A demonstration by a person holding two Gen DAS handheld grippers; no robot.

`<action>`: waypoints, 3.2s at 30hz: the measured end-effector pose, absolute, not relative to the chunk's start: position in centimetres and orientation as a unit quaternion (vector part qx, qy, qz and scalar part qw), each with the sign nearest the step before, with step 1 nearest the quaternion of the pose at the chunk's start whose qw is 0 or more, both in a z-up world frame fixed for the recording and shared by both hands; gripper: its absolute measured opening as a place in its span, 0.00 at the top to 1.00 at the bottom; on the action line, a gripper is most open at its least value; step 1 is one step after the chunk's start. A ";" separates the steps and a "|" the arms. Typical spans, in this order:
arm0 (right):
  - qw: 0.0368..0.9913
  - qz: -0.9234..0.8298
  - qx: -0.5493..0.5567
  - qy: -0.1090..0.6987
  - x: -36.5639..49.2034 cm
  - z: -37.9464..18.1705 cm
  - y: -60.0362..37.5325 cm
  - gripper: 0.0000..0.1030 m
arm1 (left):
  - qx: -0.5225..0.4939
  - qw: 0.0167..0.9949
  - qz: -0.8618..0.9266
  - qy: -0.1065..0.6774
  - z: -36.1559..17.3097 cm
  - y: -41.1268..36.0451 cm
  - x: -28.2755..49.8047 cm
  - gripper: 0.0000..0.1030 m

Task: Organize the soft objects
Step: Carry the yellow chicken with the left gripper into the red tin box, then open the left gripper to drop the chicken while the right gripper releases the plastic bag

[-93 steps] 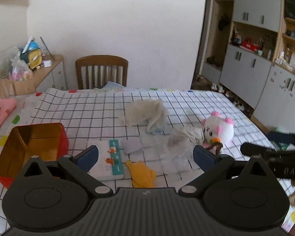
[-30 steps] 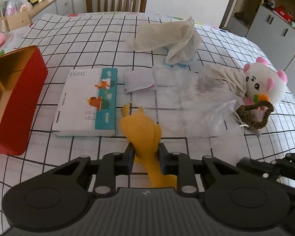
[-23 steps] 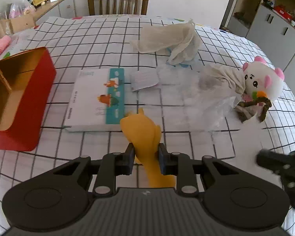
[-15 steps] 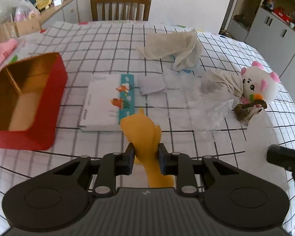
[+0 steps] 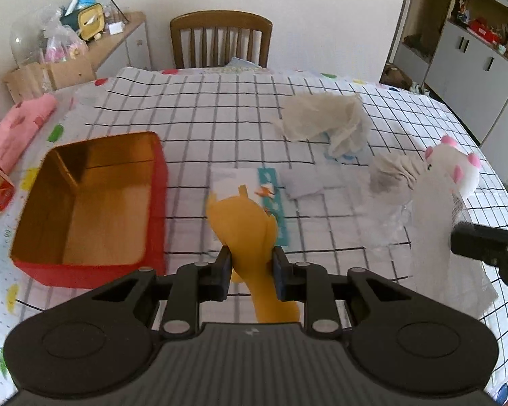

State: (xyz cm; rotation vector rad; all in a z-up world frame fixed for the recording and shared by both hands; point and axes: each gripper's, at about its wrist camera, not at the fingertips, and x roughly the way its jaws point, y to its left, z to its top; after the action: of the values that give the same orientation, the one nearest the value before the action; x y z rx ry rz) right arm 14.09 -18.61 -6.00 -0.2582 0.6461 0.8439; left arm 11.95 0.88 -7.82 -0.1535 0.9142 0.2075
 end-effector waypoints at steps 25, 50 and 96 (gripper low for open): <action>0.839 0.428 -0.136 0.307 14.6 -5.1 -0.4 0.99 | -0.052 0.891 0.109 0.437 -5.8 17.3 12.3 0.76; 0.800 0.419 -0.247 0.351 15.3 -13.2 13.4 1.00 | 0.004 0.853 0.050 0.519 -13.3 23.6 17.7 0.76; 0.817 0.405 -0.194 0.361 14.2 -11.1 10.2 0.26 | 0.006 0.870 0.058 0.489 -10.9 22.6 15.3 0.74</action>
State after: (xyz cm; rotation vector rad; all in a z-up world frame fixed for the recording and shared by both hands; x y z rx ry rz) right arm 14.20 10.24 -11.14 -0.4139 0.7693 0.8640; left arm 15.26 22.63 -10.89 0.0128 1.0223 0.1206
